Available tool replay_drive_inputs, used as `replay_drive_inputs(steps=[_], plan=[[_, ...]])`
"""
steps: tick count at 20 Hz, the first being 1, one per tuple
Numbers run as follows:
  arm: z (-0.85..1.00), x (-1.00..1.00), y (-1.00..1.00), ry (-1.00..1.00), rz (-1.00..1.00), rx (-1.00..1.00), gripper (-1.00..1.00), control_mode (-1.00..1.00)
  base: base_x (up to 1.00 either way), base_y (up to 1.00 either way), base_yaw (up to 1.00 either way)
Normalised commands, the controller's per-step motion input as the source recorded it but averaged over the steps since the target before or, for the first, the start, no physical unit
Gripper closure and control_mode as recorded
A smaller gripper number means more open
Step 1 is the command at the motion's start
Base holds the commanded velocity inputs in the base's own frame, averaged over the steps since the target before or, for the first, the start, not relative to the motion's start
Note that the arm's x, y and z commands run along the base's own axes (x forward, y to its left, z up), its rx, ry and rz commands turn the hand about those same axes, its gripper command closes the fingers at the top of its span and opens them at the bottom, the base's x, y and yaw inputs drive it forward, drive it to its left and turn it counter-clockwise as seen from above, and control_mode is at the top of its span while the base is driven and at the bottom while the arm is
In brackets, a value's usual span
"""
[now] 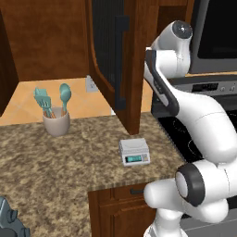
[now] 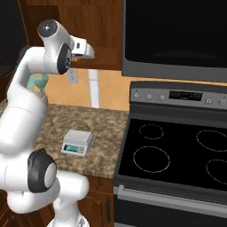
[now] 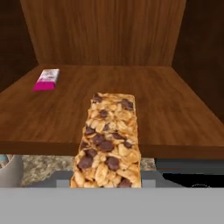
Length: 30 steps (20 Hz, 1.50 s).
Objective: Pick the bar and place it on the digital scale for weighing, and close the cabinet.
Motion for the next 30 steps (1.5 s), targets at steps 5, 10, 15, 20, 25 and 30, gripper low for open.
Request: replay_drive_inputs(steps=[5, 10, 15, 20, 25, 30], plan=[[0.25, -1.0, 0.0, 0.01, 0.01, 0.08, 1.0, -1.0, 0.0, 0.0, 0.0], [0.21, -1.0, -0.21, 0.19, 0.07, 0.02, 1.0, -1.0, 0.0, 0.0, 0.0], [-0.41, -1.0, -0.73, 0.0, 0.21, 0.0, 1.0, -1.0, 0.0, 0.0, 0.0], [-0.91, -0.97, -0.53, 0.0, 0.45, -0.01, 1.0, -1.0, 0.0, 0.0, 0.0], [-1.0, -0.21, -0.09, 0.02, 0.6, 0.0, 1.0, -1.0, 0.0, 0.0, 0.0], [-1.0, 0.46, 0.32, 0.01, 0.45, -0.07, 1.0, -1.0, 0.0, 0.0, 0.0]])
